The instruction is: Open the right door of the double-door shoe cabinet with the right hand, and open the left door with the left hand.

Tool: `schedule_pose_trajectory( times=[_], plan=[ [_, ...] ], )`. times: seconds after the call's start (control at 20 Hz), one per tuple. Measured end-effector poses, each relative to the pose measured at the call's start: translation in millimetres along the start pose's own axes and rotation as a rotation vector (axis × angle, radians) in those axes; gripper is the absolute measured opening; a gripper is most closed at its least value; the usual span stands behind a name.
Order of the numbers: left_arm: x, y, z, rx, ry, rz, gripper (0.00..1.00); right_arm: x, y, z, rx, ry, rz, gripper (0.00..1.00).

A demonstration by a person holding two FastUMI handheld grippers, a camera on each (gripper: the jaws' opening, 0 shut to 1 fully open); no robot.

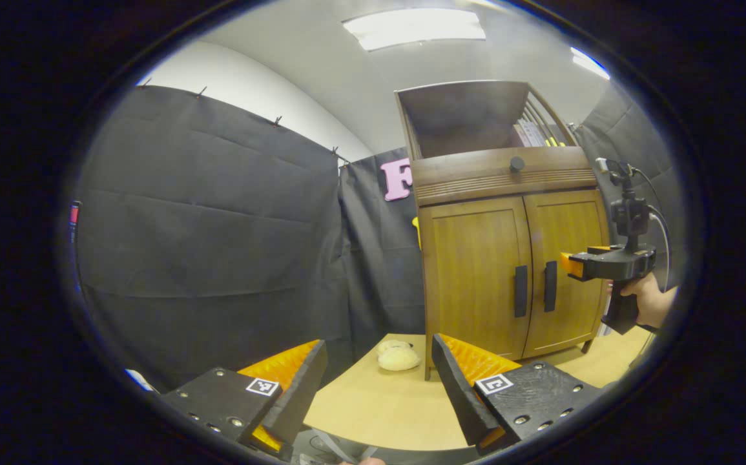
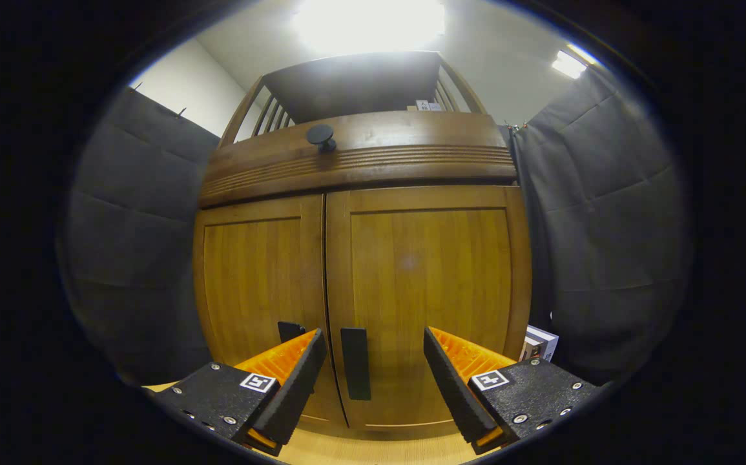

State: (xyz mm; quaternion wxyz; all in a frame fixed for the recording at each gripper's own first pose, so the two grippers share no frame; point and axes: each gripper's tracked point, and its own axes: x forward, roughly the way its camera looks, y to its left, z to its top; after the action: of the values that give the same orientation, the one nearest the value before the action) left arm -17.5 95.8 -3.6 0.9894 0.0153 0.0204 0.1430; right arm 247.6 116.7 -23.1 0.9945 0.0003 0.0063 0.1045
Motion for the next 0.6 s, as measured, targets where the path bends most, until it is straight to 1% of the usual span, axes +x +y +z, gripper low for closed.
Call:
schedule_pose_trajectory(
  times=[0.15,0.3,0.4,0.45,0.6],
  plan=[
    [-2,12,-3,0.012,0.011,0.033,0.94,24,13,-20,-0.018,0.046,0.012,0.94],
    [-7,31,-8,0.016,0.024,0.059,0.94,39,14,-48,-0.009,0.116,0.012,0.94],
    [-11,38,-8,0.025,0.031,0.072,0.94,43,13,-60,-0.001,0.133,0.014,0.89],
    [-12,42,-10,0.030,0.035,0.077,0.99,47,11,-64,-0.001,0.137,0.013,0.89],
    [-15,52,-11,0.033,0.045,0.089,1.00,53,15,-71,0.019,0.152,0.023,0.80]
  ],
)
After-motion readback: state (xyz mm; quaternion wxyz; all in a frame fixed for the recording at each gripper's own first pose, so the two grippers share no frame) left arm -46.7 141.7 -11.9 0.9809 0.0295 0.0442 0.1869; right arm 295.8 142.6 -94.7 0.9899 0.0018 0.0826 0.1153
